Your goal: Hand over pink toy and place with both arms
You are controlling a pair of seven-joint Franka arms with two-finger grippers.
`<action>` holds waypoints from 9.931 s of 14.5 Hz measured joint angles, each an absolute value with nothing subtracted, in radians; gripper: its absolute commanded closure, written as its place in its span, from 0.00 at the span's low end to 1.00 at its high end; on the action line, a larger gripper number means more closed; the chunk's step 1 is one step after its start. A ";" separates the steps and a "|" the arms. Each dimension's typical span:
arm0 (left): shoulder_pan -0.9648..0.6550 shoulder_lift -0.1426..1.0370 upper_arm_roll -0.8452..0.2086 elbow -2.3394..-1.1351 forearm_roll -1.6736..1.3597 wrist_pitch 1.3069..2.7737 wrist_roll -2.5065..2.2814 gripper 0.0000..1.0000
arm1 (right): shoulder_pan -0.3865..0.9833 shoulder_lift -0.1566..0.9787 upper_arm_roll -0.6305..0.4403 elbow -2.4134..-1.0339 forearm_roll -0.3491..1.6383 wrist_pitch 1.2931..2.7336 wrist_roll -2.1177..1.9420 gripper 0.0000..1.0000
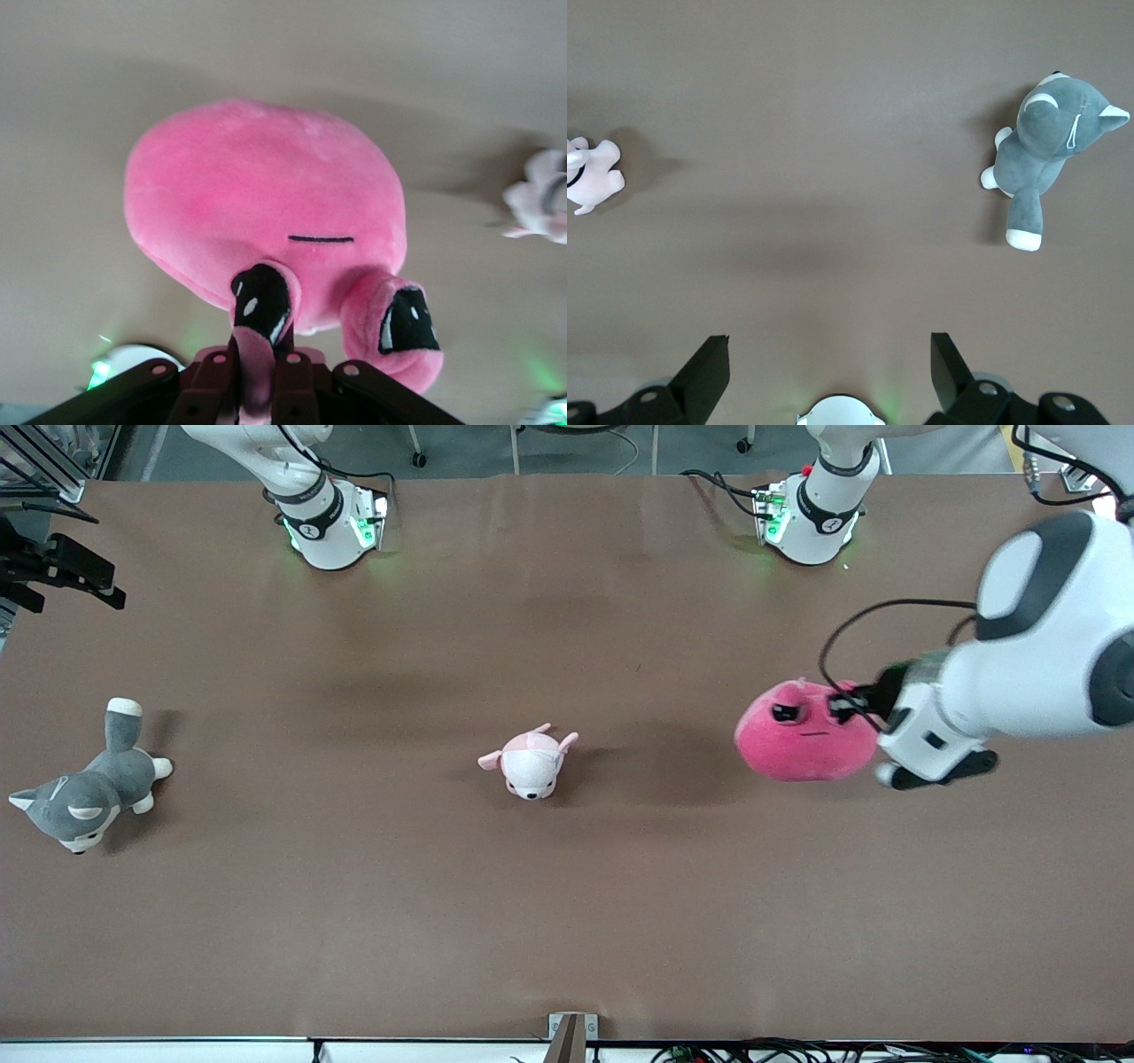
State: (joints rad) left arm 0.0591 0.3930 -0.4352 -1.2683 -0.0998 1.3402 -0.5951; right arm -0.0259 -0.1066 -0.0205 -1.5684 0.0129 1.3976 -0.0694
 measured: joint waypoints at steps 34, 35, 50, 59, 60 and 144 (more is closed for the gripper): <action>-0.603 0.567 -0.453 -1.196 -0.251 2.011 -1.387 1.00 | 0.505 -0.042 -0.002 -1.811 0.215 1.700 1.534 0.00; -0.603 0.569 -0.452 -1.196 -0.251 2.011 -1.387 1.00 | 0.515 -0.051 -0.002 -1.836 0.215 1.715 1.538 0.00; -0.603 0.571 -0.452 -1.195 -0.251 2.011 -1.387 0.99 | 0.539 -0.067 -0.009 -1.881 0.215 1.743 1.554 1.00; -0.603 0.561 -0.452 -1.183 -0.251 2.012 -1.397 0.00 | 0.539 -0.072 -0.020 -1.870 0.215 1.749 1.554 1.00; -0.602 0.551 -0.452 -1.181 -0.251 2.012 -1.397 0.00 | 0.537 -0.072 -0.024 -1.870 0.215 1.756 1.554 1.00; 0.045 0.043 -0.059 -1.485 -0.012 1.546 0.013 0.00 | -0.048 -0.114 -0.021 -1.613 0.006 1.409 0.008 0.00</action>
State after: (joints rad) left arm 0.0447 0.0430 -0.0590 -1.4847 -0.0118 1.5461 0.0129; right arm -0.0477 -0.1143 -0.0213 -1.6134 0.0060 1.4095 0.0079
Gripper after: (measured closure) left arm 0.000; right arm 0.000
